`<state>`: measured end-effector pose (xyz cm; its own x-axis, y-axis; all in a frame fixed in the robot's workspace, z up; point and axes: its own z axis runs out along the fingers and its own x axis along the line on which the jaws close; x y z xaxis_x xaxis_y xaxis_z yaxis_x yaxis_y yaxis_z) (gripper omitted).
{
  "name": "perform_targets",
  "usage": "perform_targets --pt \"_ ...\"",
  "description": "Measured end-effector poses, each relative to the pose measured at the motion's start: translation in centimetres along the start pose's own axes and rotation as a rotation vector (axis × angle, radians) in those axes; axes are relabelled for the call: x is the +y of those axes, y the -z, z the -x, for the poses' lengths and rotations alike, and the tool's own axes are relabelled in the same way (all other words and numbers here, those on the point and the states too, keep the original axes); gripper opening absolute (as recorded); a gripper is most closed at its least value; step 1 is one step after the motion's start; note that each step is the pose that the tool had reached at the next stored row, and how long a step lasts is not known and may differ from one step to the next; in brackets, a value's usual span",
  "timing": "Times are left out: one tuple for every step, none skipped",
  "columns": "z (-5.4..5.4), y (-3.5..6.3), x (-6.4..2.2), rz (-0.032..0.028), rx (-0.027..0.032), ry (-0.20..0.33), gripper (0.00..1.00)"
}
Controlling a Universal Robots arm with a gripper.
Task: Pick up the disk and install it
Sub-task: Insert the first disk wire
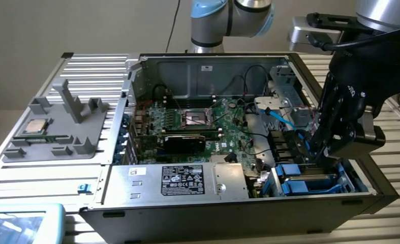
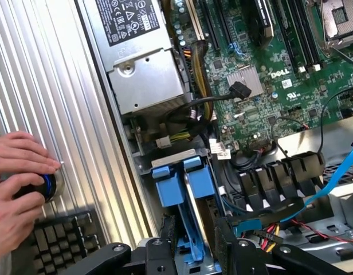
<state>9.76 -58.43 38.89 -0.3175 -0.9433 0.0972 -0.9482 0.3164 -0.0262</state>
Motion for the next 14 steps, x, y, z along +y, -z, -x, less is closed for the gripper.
perform_targets --pt "0.0 -0.07 -0.03 0.0011 0.0 0.004 0.41" --pt "0.0 -0.1 -0.07 0.0011 -0.0003 0.009 0.41" --pt "0.0 -0.1 -0.13 0.0005 -0.0003 0.015 0.41" --pt "0.0 -0.11 -0.21 -0.0003 -0.0005 0.024 0.41" --pt "0.0 -0.12 -0.31 -0.0014 -0.0008 0.035 0.41" --pt "0.1 -0.13 -0.42 -0.0025 -0.0012 0.046 0.41" --pt "0.1 -0.13 -0.53 -0.0035 -0.0014 0.056 0.41" --pt "0.2 -0.13 -0.64 -0.0046 -0.0016 0.066 0.41" --pt "0.2 -0.13 -0.77 -0.0054 -0.0018 0.076 0.41" --pt "0.2 -0.14 -0.91 -0.0062 -0.0024 0.084 0.41" --pt "0.3 -0.14 -1.05 -0.0068 -0.0027 0.092 0.41" --pt "0.3 -0.13 -1.17 -0.0078 -0.0028 0.101 0.41" --pt "0.4 -0.14 -1.29 -0.0087 -0.0032 0.111 0.41" --pt "0.4 -0.15 -1.4 -0.0098 -0.0035 0.122 0.41"
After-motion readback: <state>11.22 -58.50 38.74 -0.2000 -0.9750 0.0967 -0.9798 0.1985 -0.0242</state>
